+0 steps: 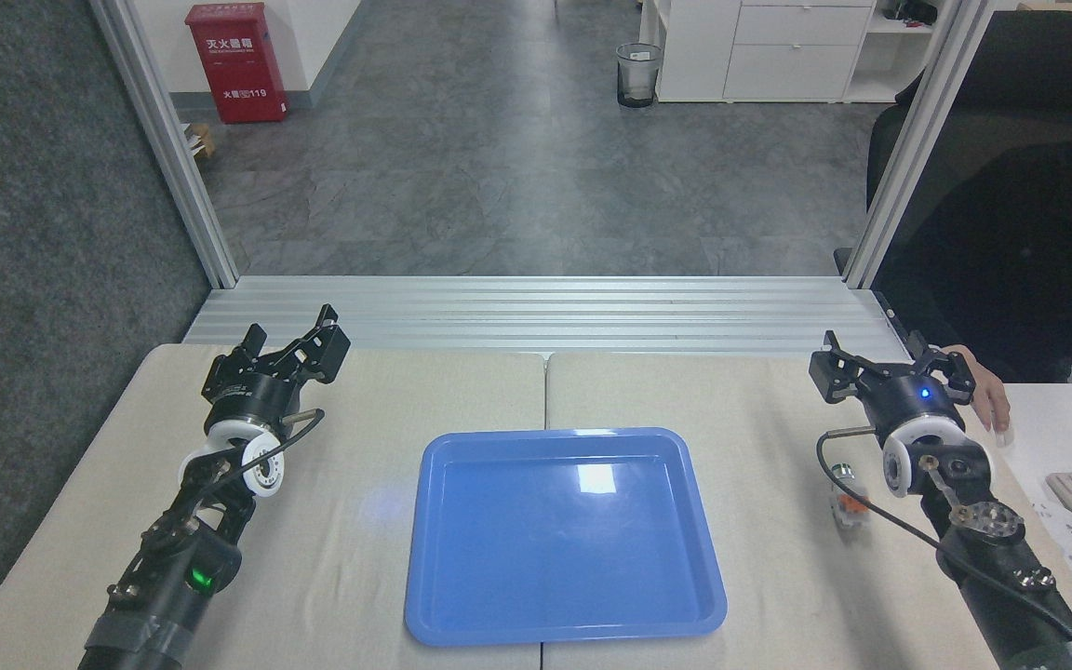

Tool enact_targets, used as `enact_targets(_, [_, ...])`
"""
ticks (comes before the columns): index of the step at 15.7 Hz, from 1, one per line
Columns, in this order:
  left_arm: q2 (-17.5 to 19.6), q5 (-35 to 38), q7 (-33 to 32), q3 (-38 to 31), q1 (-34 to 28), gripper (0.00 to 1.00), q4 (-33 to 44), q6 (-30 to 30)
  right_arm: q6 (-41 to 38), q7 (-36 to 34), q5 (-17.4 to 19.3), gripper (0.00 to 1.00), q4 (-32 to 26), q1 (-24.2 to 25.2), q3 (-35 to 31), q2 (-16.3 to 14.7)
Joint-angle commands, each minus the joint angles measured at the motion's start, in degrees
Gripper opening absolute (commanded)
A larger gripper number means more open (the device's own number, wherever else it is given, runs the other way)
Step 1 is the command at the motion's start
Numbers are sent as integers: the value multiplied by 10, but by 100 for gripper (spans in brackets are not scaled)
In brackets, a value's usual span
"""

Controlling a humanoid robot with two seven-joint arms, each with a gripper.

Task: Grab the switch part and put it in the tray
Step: 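Move the right gripper down toward the white-and-orange switch part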

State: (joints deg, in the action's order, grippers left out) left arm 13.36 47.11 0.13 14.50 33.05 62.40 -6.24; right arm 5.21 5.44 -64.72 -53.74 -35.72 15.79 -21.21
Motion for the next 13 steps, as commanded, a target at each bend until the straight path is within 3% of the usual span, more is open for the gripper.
enact_targets(1, [1,2,0,0,0,100,0,0,-9,1,17,99,-52,-37,-38,23])
enact_targets(13, [0,0,0,0,0,100,0,0,-11,1,15,99,-54,-6,-27,21])
